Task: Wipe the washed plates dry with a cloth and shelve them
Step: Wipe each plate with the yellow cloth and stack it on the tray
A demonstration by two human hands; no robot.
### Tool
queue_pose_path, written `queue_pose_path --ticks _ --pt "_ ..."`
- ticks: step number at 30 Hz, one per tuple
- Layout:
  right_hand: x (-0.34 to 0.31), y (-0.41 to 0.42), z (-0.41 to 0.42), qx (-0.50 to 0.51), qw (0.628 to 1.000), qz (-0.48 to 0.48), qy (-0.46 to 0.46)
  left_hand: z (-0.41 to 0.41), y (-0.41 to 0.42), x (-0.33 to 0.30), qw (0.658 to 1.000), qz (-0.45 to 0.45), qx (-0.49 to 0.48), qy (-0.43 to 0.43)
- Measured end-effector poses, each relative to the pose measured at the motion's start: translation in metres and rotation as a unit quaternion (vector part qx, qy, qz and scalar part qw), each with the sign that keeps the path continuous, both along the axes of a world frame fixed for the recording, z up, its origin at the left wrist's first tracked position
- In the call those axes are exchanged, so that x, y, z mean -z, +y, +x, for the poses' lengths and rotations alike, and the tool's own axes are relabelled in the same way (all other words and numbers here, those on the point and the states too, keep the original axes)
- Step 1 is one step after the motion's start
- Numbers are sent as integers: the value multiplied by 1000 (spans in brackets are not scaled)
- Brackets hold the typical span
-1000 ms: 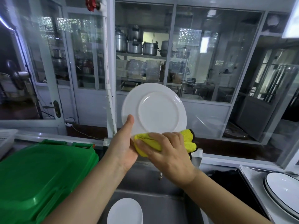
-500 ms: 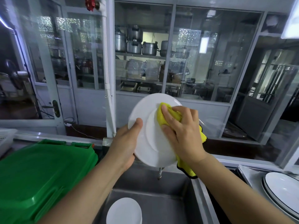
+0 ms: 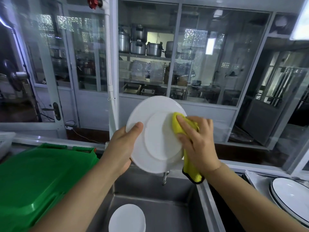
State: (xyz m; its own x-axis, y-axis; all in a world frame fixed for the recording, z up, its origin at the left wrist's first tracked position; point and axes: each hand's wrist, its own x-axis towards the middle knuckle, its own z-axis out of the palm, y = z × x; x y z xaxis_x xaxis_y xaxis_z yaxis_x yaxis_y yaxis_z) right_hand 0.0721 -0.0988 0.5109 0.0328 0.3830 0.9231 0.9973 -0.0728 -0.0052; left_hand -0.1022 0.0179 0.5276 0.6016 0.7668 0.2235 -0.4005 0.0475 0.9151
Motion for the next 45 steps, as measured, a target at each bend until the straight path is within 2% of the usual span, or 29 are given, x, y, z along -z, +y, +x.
queue_pose_path --ticks 2,6,8,10,13,15,18,21,23,28,32,36,39,45 --pt "-20 7 -12 -21 1000 9 7 5 -6 3 999 18 25 15" --pt "-39 28 -35 -33 997 -59 -47 13 -17 4 995 54 72 34" --pt "-41 29 -34 -39 996 -70 -36 10 -16 4 995 54 82 26" --pt "-42 27 -31 -41 997 -68 21 6 -15 5 995 54 85 18" --pt "-47 25 -26 -53 978 -69 192 -1 -18 1 997 58 59 2" --pt "-46 22 -17 -93 943 -36 316 -5 -16 -5 998 60 32 -15" --pt "-36 18 -14 -177 856 27 486 -9 -9 -9 998 49 9 -46" --pt "-23 16 -23 -256 773 57 578 -4 -4 1 994 56 50 -74" --pt "-22 11 -22 -280 751 78 592 -5 4 8 993 69 81 -56" --pt "-29 -1 -16 -256 811 30 525 -16 35 -12 980 90 171 39" --pt "-30 1 -19 -219 866 -28 449 -11 37 -26 977 114 157 93" --pt "-36 2 -18 -127 929 -72 339 -14 37 -18 986 105 119 55" --pt "-38 7 -17 -98 945 -81 300 -17 33 -15 994 63 90 12" --pt "4 17 -23 7 977 -15 215 -18 35 -10 997 -42 22 -65"
